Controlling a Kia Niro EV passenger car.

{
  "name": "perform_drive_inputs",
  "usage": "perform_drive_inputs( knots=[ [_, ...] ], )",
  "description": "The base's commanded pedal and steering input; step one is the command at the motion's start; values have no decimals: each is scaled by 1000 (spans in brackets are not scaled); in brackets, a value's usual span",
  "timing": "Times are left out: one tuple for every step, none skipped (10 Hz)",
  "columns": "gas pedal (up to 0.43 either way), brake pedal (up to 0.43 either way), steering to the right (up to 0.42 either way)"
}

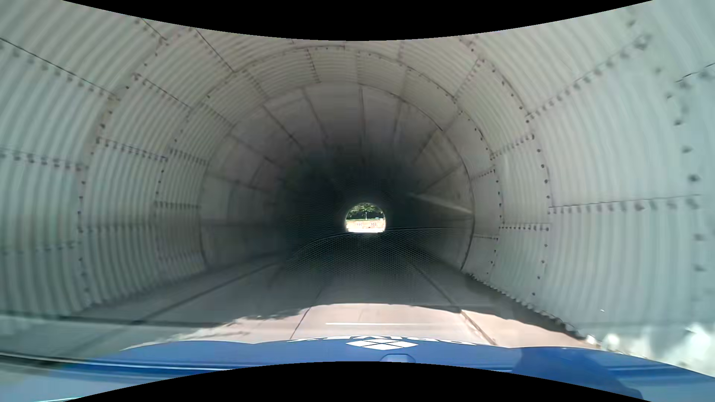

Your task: Follow the waypoints while adhering to traffic rules and regulations

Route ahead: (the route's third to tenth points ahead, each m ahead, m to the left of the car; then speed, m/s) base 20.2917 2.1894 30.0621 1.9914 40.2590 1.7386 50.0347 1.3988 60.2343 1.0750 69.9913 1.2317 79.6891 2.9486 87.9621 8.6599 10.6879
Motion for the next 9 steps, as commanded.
perform_drive_inputs(
  knots=[
    [138,0,5],
    [130,0,5],
    [130,0,5],
    [130,0,4],
    [130,0,4],
    [130,0,4],
    [130,0,4],
    [130,0,3],
    [130,0,1]
  ],
)
